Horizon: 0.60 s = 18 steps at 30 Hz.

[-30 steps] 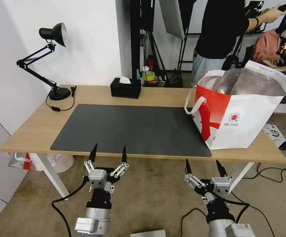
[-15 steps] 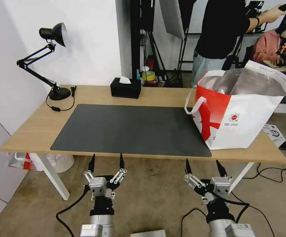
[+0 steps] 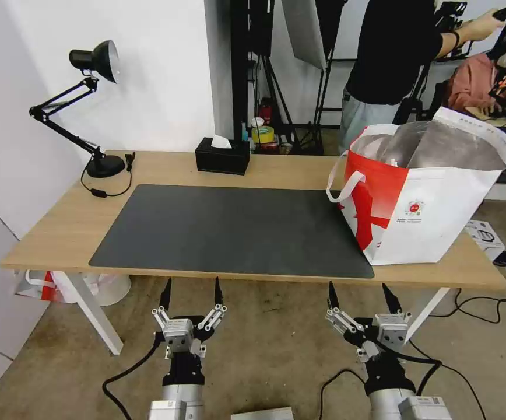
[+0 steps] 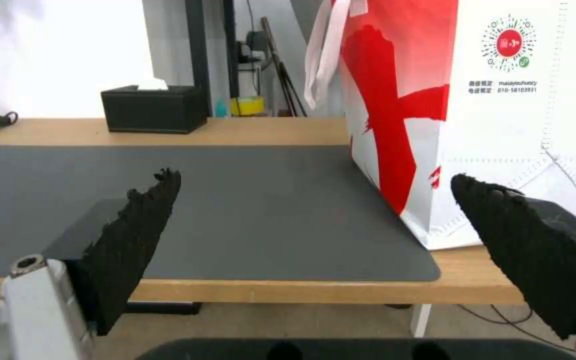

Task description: Pick up the trash from the table and place it into the takeout bag.

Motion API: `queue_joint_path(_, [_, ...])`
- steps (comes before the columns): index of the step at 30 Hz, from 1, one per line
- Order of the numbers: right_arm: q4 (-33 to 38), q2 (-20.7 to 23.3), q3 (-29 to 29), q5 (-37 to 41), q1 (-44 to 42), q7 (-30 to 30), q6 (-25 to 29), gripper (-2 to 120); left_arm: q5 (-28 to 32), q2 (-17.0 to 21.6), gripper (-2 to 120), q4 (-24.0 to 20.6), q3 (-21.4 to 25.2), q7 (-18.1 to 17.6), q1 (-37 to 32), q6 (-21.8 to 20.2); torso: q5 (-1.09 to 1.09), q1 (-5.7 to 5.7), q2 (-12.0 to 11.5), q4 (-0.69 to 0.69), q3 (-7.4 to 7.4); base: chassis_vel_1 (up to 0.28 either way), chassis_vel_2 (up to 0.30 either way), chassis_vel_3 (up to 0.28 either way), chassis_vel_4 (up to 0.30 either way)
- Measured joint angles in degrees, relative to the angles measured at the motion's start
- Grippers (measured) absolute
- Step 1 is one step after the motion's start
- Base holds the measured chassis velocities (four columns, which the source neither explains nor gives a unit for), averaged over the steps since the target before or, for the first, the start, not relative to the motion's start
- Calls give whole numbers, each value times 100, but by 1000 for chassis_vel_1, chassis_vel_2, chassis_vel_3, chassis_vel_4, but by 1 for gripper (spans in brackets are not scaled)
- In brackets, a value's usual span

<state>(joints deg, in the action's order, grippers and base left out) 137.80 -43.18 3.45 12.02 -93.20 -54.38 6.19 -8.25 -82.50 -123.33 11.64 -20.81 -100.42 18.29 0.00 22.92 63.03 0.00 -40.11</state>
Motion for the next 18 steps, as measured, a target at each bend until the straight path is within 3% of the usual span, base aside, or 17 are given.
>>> queue_joint_path(18, [0,0,0,0,0,0,0,100,38,70,100,72,41,8,-34,48,0,0,0,0,0,0,0,0,0])
